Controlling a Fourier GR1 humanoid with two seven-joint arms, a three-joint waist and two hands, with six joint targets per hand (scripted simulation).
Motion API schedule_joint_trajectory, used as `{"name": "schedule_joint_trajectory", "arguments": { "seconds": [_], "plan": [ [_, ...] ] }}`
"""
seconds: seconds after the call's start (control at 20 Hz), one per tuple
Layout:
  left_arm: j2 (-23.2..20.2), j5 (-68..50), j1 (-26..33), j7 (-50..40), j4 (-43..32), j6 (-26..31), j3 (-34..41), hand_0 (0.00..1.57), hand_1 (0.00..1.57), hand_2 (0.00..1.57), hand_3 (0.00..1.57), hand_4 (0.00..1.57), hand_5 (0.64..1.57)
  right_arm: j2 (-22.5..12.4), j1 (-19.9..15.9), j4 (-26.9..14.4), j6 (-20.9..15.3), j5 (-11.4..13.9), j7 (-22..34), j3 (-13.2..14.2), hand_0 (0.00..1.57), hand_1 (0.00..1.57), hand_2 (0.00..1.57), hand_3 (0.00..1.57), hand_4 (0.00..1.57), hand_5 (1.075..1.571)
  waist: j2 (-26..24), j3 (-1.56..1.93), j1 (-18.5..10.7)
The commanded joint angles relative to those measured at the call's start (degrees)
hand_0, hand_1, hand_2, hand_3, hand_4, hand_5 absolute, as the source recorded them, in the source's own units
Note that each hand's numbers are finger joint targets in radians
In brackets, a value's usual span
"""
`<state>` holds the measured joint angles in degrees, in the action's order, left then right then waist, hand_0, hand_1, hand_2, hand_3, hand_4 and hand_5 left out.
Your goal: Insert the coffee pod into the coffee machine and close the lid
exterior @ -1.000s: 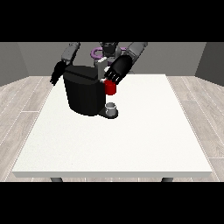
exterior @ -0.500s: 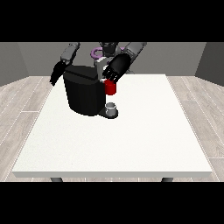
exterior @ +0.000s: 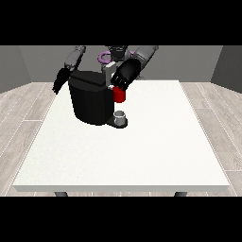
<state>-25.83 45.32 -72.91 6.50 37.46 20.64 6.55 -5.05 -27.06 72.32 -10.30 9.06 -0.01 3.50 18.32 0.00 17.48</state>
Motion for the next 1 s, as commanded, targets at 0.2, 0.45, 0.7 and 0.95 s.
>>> {"name": "schedule_joint_trajectory", "arguments": {
  "seconds": [0.2,0.45,0.7,0.95],
  "plan": [
    [1.0,4.5,4.1,4.3,0.6,-4.8,-4.2,1.16,1.16,1.19,1.07,0.0,1.571,-1.4,-1.2,0.5,0.3,-1.0,1.7,1.7,0.0,0.0,0.0,0.0,0.15,1.571,0.3,0.0,-1.3],
    [-0.6,3.4,1.0,2.3,-2.6,-2.8,-1.4,1.11,1.11,1.14,1.02,0.0,1.571,0.7,-0.8,2.0,-1.0,1.1,3.2,-1.2,0.0,0.0,0.0,0.0,0.0,1.571,0.2,0.0,0.8],
    [-1.5,2.3,-2.3,3.6,-0.8,-3.6,0.2,1.15,1.15,1.15,0.95,0.0,1.571,0.1,-0.5,-0.5,-1.0,-0.2,-2.3,1.0,0.0,0.0,0.0,0.0,0.0,1.571,2.9,0.03,0.8],
    [-0.1,3.3,-1.5,5.4,-0.8,-6.4,-0.6,1.24,1.24,1.2,0.97,0.0,1.571,1.1,-1.7,-0.2,-2.1,1.2,-0.1,-0.4,0.0,0.0,0.0,0.0,0.06,1.571,3.4,0.02,0.1]
  ]
}}
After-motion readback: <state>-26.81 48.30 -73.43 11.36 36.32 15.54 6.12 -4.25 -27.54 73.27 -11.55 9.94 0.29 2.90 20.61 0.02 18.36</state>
